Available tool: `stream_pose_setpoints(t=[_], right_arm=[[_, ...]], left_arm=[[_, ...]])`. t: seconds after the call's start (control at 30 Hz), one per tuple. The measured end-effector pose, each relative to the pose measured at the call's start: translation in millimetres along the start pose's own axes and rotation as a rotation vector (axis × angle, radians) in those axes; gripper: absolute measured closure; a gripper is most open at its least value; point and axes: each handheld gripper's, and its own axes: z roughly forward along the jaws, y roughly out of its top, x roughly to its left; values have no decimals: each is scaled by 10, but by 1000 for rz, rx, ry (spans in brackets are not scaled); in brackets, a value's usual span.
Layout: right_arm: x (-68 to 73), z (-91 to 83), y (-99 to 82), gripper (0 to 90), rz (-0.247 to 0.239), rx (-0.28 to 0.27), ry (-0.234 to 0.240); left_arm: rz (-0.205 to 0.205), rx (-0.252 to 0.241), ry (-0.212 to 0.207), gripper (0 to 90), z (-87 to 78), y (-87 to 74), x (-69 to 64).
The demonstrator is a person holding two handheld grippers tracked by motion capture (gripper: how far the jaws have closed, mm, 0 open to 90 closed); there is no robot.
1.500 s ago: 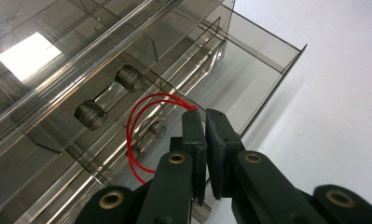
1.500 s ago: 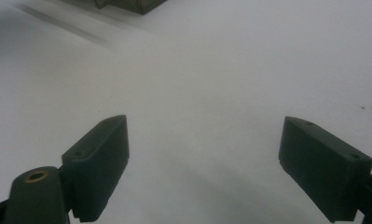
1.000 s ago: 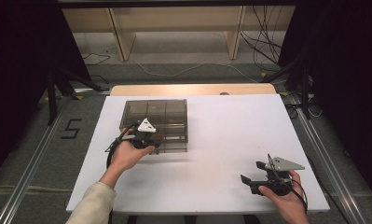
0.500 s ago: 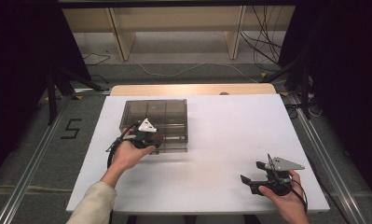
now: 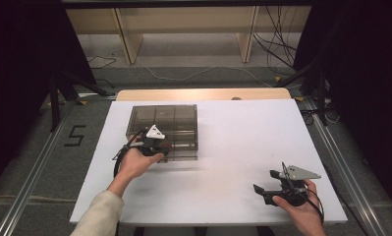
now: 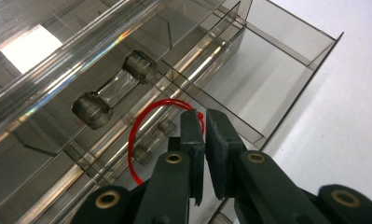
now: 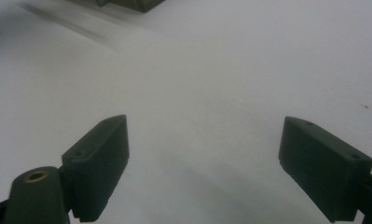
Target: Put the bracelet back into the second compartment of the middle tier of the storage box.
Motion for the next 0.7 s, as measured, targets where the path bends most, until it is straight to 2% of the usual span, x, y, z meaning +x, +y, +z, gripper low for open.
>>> stream_pose_setpoints(t=[0.7], right_arm=[[-1, 1, 0, 170, 1, 0, 0]], left_arm=[[-6, -23, 26, 724, -44, 14, -5]])
